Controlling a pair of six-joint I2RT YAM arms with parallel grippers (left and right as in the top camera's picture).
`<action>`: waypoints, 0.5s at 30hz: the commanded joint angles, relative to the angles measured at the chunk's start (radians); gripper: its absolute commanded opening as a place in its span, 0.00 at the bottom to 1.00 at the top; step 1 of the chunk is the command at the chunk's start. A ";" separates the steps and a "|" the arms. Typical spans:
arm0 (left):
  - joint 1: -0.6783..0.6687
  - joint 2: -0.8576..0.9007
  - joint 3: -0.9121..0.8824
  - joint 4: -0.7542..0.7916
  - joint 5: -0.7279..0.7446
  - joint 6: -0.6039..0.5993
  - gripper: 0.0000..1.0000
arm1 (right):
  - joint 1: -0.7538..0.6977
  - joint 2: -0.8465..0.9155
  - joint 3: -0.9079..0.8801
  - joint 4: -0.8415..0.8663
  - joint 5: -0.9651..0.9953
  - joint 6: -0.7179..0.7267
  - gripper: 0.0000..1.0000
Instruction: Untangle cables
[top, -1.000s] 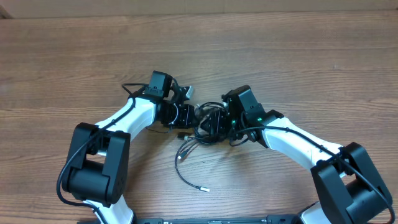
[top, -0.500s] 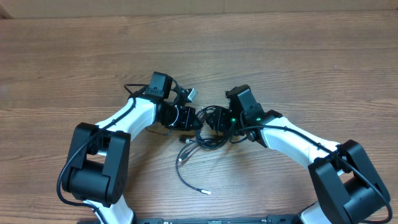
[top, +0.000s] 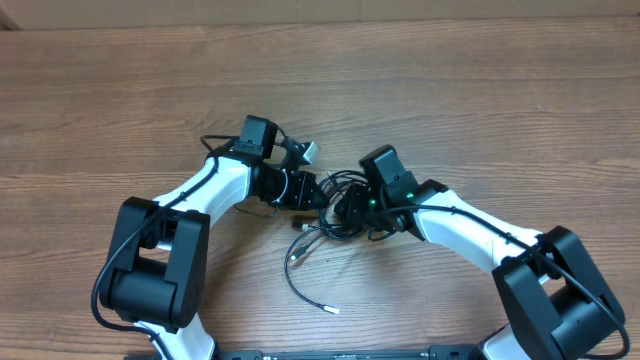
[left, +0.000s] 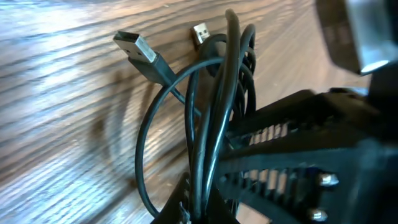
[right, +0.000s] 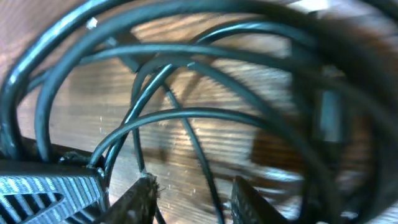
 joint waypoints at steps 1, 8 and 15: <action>0.001 0.011 0.023 0.013 0.109 0.014 0.04 | 0.011 0.008 0.009 0.000 0.003 0.010 0.27; 0.002 0.011 0.023 0.016 0.084 0.014 0.04 | 0.010 0.007 0.009 -0.011 -0.054 0.032 0.04; 0.004 0.011 0.023 0.011 -0.126 -0.082 0.04 | -0.071 -0.038 0.010 -0.019 -0.376 0.031 0.04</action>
